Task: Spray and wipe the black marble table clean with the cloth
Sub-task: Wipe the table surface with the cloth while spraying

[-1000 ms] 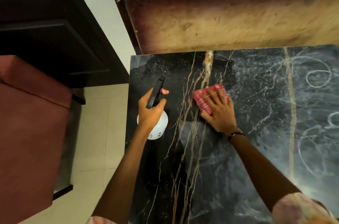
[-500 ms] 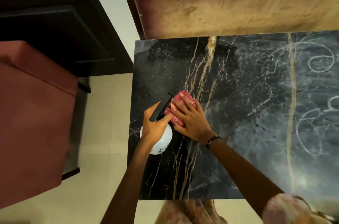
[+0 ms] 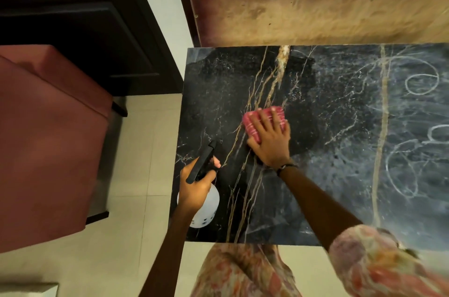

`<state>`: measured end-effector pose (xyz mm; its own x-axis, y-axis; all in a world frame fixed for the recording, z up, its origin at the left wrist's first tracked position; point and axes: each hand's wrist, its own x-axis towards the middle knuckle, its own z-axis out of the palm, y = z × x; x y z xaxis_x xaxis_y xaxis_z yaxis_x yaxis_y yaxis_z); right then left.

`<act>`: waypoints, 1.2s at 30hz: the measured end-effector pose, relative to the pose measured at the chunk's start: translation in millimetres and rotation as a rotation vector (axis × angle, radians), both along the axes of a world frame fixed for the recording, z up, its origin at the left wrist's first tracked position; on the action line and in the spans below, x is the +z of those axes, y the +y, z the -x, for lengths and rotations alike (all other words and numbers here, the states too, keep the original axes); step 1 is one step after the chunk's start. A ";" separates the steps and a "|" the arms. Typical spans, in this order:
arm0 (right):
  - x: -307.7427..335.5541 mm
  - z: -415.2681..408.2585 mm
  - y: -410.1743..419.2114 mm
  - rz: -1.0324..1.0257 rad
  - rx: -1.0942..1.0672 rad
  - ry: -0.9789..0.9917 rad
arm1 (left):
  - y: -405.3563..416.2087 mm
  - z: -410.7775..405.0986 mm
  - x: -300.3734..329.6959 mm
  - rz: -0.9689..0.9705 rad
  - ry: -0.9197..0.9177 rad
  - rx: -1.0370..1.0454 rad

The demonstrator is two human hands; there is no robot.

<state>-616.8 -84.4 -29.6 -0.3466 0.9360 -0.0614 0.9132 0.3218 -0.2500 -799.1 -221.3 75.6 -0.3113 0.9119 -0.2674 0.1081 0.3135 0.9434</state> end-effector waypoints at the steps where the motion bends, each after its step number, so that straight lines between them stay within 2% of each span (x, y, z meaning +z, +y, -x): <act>1: -1.6 9.8 -19.9 -0.010 0.082 0.005 | -5.1 -2.0 0.5 0.001 0.000 0.003; 4: -5.6 14.8 -84.5 -0.047 0.324 0.003 | -17.2 -6.9 2.1 0.017 -0.004 0.011; 7: -9.1 -29.7 -119.9 -0.109 0.451 -0.032 | -25.8 -8.2 3.7 0.015 -0.009 -0.009; 9: -8.6 -70.8 -120.4 -0.115 0.376 -0.038 | -33.0 -8.4 3.2 0.017 0.011 -0.033; 12: -2.2 -109.1 -97.0 -0.034 0.110 -0.060 | -45.6 -9.9 2.6 0.022 0.030 -0.048; 16: 4.3 -78.4 -71.6 0.058 -0.080 -0.049 | -60.8 -14.4 5.4 0.039 0.029 -0.050; 18: 5.1 -47.4 -78.9 0.044 -0.014 -0.033 | -67.6 -18.4 8.0 0.061 0.038 -0.028; 22: 1.6 -0.1 -138.5 0.004 0.278 -0.003 | -79.5 -27.4 14.1 0.093 0.057 0.009; 24: -1.2 -4.3 -173.5 -0.005 0.397 0.000 | -83.5 -33.2 17.7 0.113 0.036 0.041; 27: -6.9 -53.4 -198.7 -0.047 0.494 -0.020 | -89.9 -42.7 20.7 0.137 0.059 0.087; 29: -7.5 -98.9 -196.6 -0.048 0.442 -0.016 | -96.5 -48.2 20.3 0.153 0.083 0.128; 32: -1.0 -141.9 -174.1 -0.002 0.249 -0.049 | -107.9 -53.1 19.7 0.157 0.090 0.124; 36: 9.7 -105.5 -152.4 0.064 0.104 -0.044 | -120.3 -61.8 21.6 0.151 0.104 0.088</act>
